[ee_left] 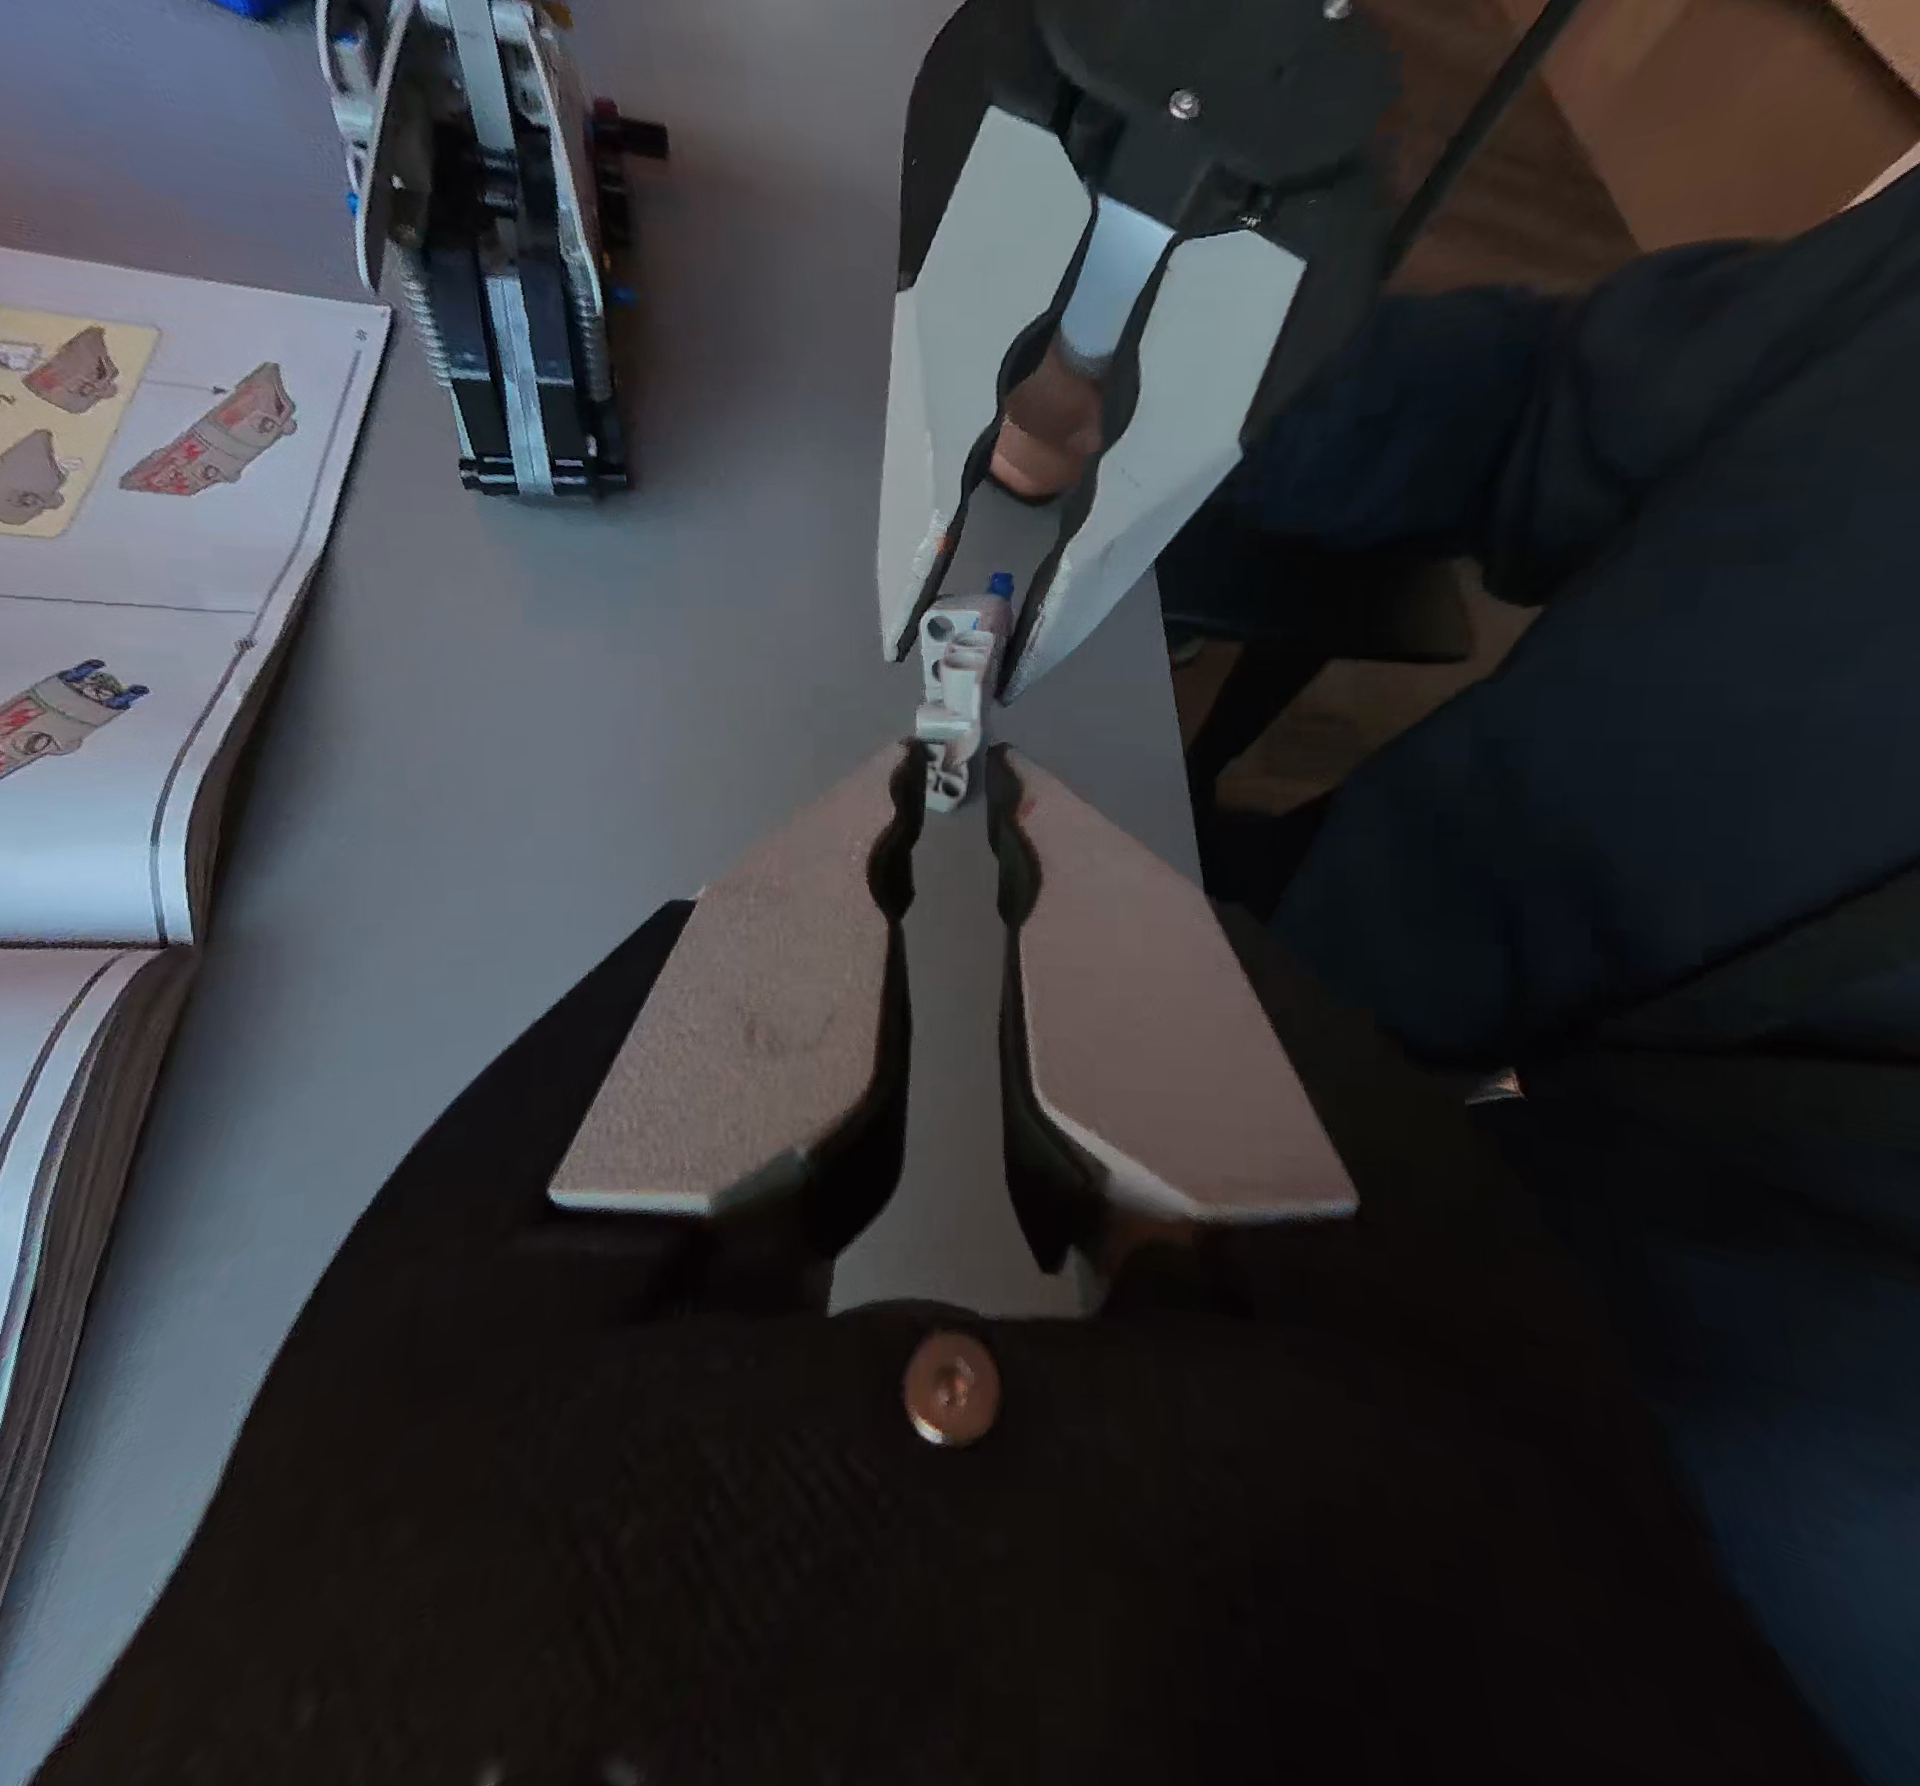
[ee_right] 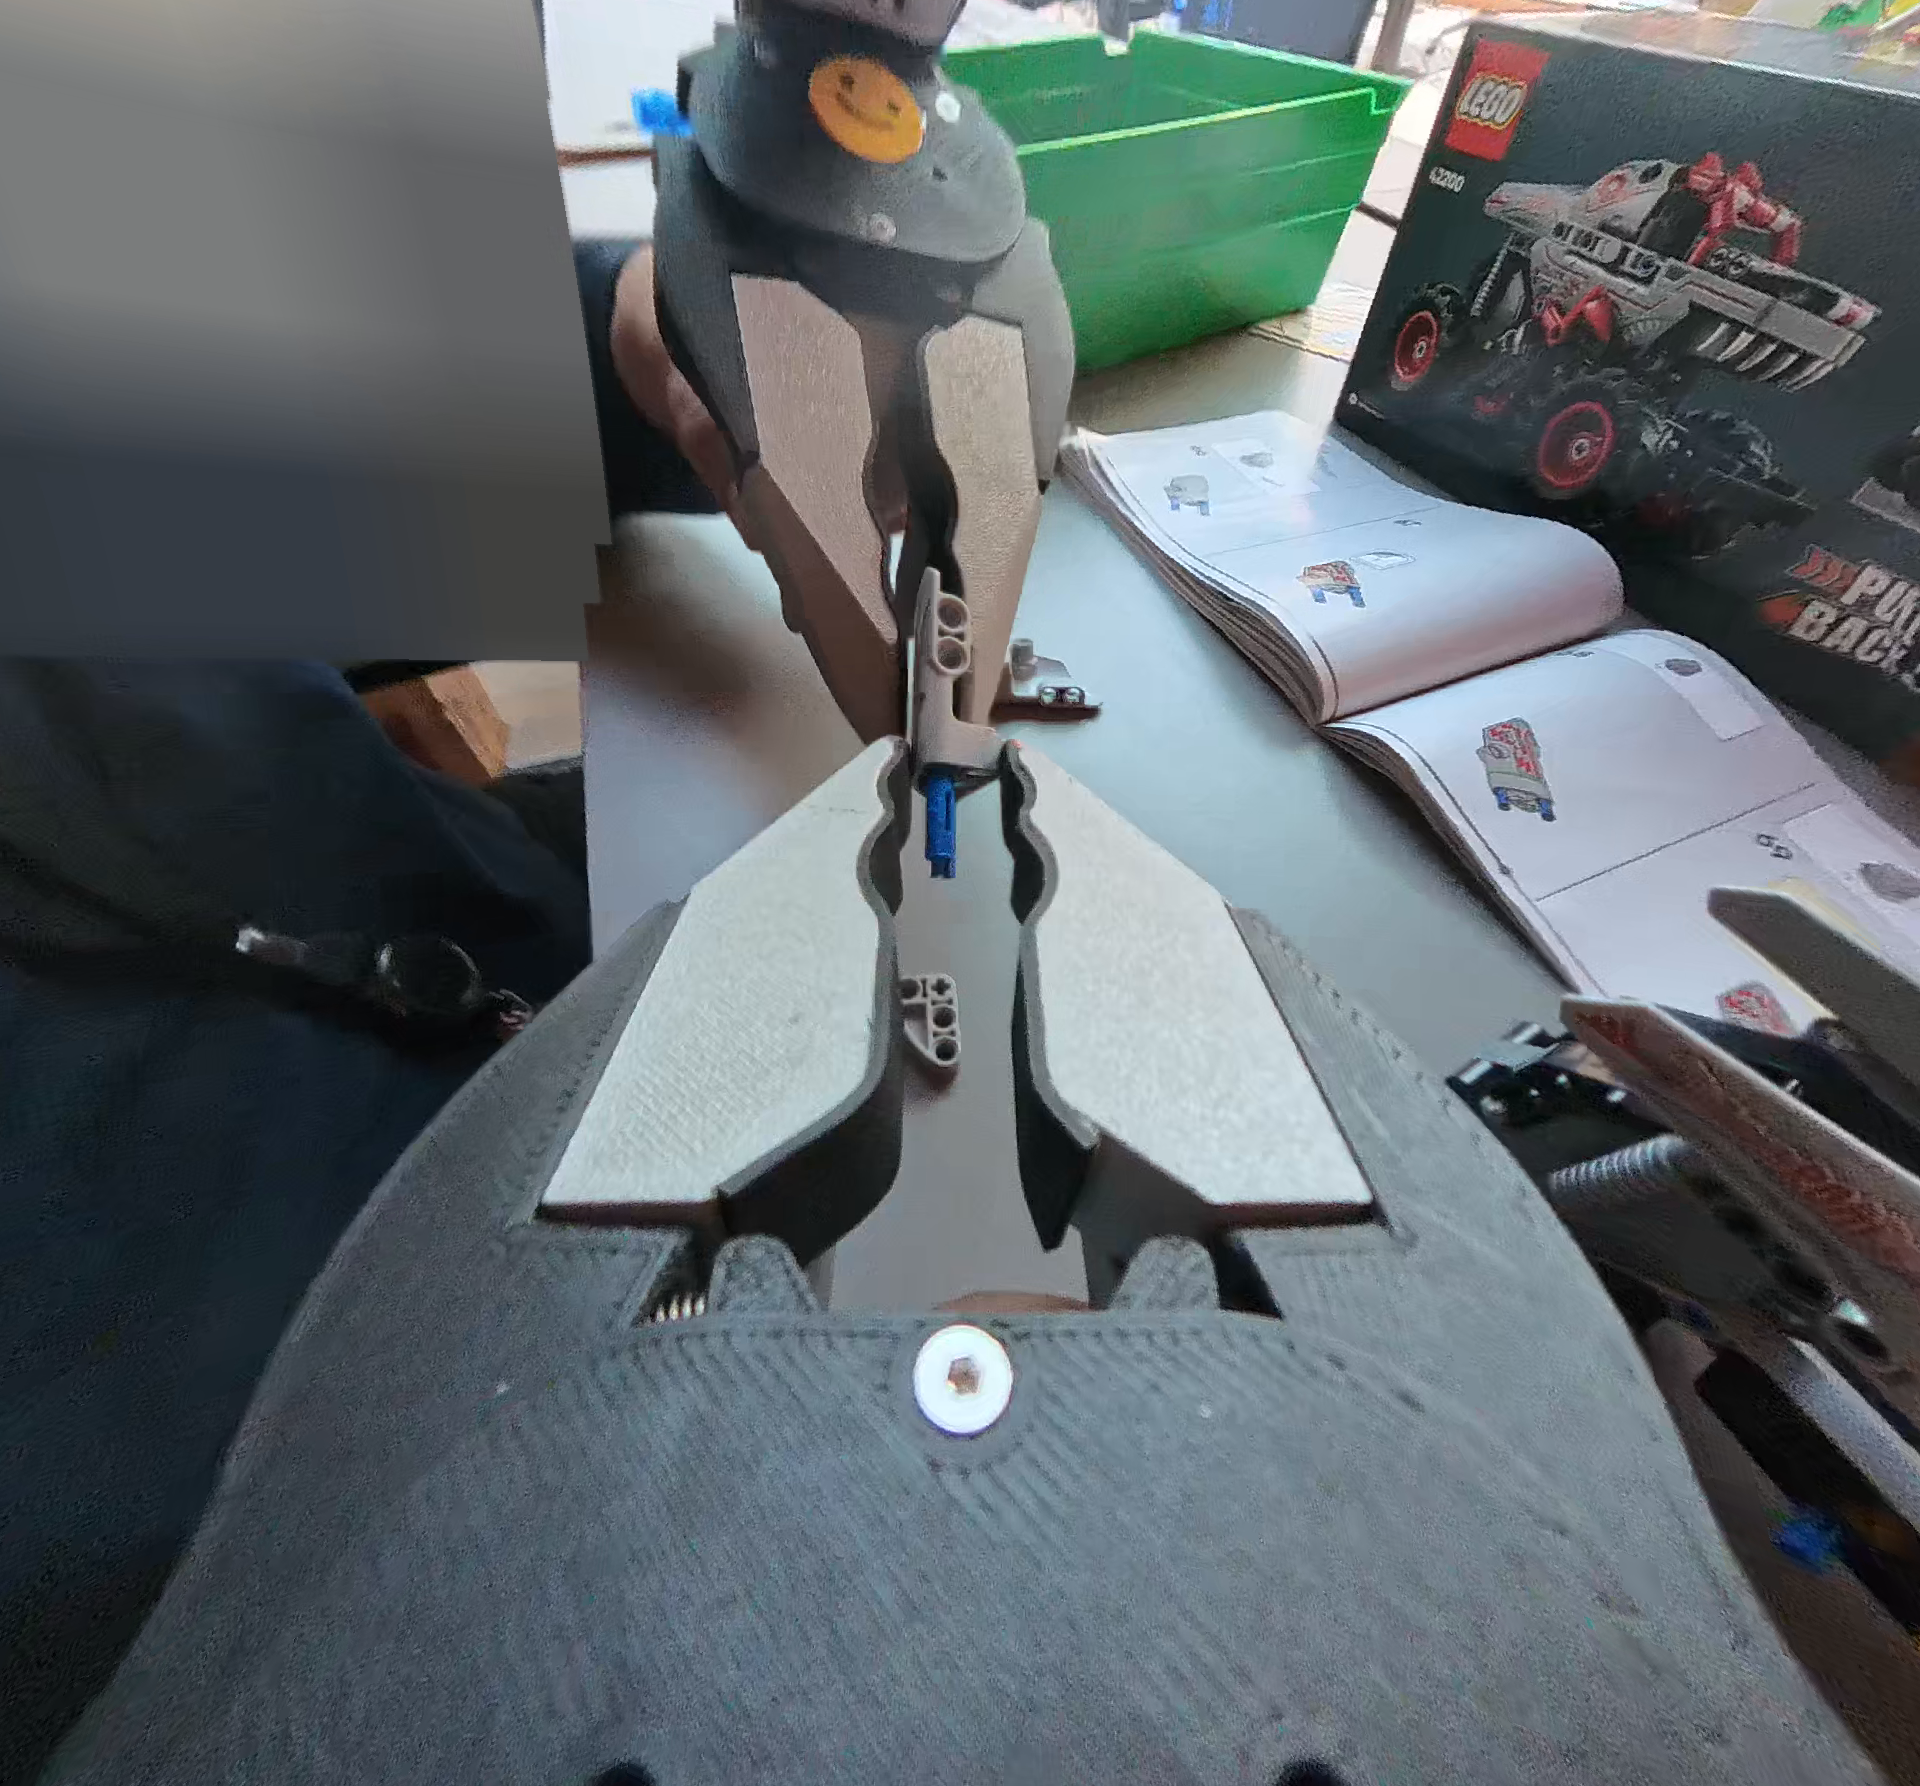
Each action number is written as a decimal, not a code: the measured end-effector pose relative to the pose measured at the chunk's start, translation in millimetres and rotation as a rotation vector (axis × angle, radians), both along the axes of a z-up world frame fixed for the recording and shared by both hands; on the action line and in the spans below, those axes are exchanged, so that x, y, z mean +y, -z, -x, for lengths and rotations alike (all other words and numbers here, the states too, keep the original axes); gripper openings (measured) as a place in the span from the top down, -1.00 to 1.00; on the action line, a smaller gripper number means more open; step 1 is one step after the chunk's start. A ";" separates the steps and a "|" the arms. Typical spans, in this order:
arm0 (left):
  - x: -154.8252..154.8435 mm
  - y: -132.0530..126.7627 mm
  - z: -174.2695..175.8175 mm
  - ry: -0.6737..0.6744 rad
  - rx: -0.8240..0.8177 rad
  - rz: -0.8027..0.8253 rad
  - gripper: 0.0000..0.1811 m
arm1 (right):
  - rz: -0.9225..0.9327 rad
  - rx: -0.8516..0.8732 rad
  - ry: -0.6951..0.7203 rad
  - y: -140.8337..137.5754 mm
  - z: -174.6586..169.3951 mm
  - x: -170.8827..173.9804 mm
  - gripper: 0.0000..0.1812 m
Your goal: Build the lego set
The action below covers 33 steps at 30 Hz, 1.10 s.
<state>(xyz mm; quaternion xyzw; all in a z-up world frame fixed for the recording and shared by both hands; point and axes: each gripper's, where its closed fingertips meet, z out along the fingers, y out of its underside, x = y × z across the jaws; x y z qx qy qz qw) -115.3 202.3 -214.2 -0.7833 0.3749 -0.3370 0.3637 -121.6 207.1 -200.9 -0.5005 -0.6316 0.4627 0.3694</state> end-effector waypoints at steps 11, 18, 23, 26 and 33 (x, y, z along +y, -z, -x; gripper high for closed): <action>6.6 -17.1 -8.8 0.010 -0.242 0.041 0.89 | 0.168 0.059 -0.029 -8.0 -9.1 9.1 0.85; 11.5 -22.2 -7.3 -0.006 -0.251 0.007 0.94 | 0.222 0.045 -0.052 -7.3 -9.1 8.6 0.85; 10.8 -20.2 -7.2 -0.010 -0.238 0.019 1.00 | 0.256 -0.008 -0.083 -1.2 -11.0 3.5 0.85; 7.6 -16.8 -8.4 -0.003 -0.239 0.041 0.93 | 0.263 -0.035 -0.079 2.5 -11.1 3.1 0.85; 5.8 -13.0 -15.4 0.014 -0.195 0.020 0.88 | 0.344 -0.041 -0.129 0.4 -12.5 0.0 0.85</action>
